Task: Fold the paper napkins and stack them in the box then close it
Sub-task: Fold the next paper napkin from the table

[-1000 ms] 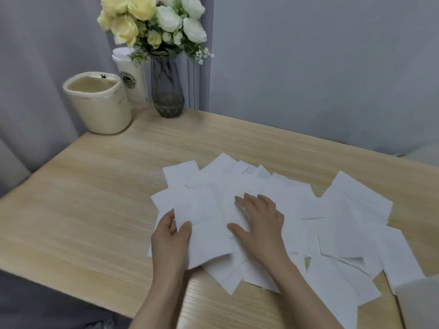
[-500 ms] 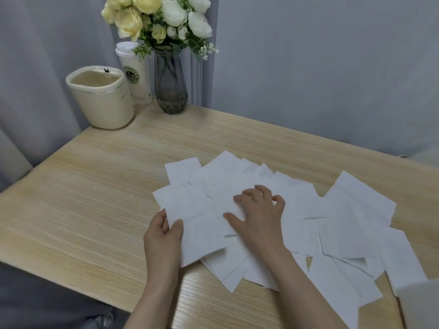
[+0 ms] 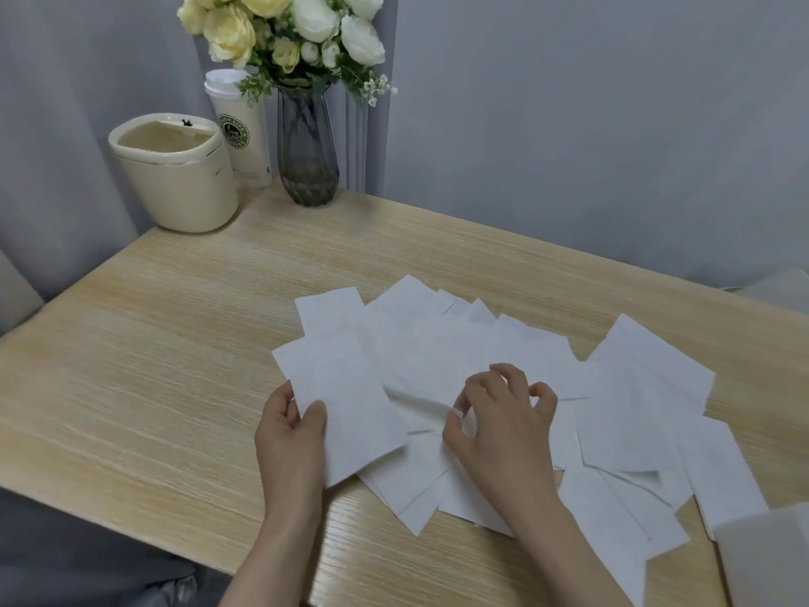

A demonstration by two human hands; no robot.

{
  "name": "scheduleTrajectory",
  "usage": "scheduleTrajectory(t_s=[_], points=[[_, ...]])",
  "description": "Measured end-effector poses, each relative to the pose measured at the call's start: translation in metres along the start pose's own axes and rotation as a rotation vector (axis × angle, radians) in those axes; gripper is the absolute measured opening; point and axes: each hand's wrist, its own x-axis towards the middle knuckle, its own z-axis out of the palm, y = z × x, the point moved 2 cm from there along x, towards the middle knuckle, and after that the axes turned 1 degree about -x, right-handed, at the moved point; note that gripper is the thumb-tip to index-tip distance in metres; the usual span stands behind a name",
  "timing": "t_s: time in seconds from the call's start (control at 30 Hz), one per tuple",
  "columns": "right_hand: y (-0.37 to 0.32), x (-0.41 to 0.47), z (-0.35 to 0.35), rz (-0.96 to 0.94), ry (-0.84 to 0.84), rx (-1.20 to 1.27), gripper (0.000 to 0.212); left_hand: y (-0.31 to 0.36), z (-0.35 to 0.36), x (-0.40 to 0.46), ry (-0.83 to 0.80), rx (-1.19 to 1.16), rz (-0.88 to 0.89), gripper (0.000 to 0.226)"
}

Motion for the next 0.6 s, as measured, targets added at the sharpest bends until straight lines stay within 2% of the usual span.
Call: scheduleTrajectory(t_s=[0.17, 0.33, 0.43, 0.5, 0.6], points=[[0.007, -0.032, -0.007, 0.018, -0.170, -0.007, 0.010, -0.004, 0.004, -0.001, -0.009, -0.002, -0.007, 0.037], [0.001, -0.041, -0.010, 0.053, -0.271, 0.226, 0.025, -0.006, 0.004, -0.001, -0.001, -0.001, -0.012, 0.043], [0.004, -0.031, -0.011, 0.147, -0.194, 0.366, 0.030, -0.007, 0.003, 0.000, -0.005, 0.003, -0.014, 0.042], [0.008, -0.023, -0.008, 0.189, -0.147, 0.332, 0.029, -0.008, 0.002, 0.001, -0.007, -0.002, -0.018, 0.040], [0.008, -0.017, 0.001, 0.232, -0.221, 0.279, 0.041, -0.008, 0.002, 0.001, -0.009, -0.012, -0.022, 0.039]])
